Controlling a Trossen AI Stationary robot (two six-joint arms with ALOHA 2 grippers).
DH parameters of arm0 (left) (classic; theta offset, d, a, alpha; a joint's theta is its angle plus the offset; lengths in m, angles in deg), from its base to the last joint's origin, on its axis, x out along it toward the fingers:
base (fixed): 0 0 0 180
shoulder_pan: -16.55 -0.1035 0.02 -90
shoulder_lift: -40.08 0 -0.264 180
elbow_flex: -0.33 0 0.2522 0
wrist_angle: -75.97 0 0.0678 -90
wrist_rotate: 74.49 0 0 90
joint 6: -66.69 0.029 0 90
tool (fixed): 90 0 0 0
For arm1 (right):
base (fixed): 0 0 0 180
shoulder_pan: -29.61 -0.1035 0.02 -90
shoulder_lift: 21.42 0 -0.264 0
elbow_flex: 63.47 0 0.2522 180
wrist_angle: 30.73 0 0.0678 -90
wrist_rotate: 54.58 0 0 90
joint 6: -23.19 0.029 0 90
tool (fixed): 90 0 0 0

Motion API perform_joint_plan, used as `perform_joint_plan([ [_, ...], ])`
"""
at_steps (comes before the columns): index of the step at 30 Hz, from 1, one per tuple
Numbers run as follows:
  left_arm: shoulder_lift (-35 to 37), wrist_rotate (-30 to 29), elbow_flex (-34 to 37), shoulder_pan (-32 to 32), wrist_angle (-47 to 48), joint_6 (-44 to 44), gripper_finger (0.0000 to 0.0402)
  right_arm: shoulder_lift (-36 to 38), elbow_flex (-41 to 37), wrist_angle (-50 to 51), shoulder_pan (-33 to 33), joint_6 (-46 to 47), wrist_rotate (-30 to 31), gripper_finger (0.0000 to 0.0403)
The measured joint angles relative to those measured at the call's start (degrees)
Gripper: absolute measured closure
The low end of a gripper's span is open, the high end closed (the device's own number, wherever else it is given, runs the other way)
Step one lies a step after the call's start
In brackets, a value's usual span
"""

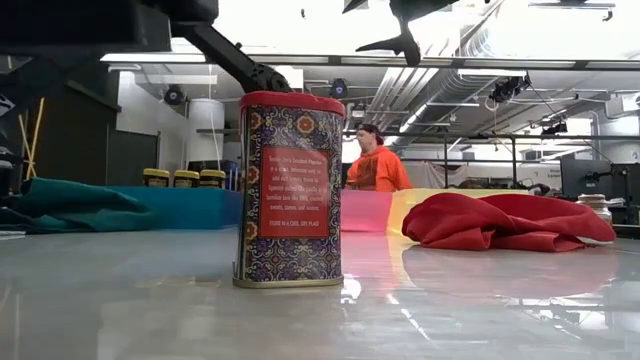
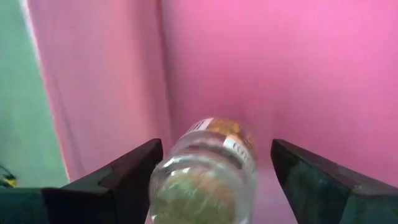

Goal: Sort spices by type
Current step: Put the left brown seasoning bottle into the pink bin

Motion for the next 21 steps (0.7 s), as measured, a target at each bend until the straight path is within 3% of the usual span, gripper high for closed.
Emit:
perform_joint_plan([
  [17,0.86,-0.38,-1.34,-0.09,4.23,-4.23,0.0107,0.00,0.00,-0.33,0.00,0.00,-1.03,0.0107],
  [21,0.86,2.35,-1.34,0.02,6.43,-7.80,0.0108,0.00,0.00,-0.33,0.00,-0.10,-1.05,0.0107],
])
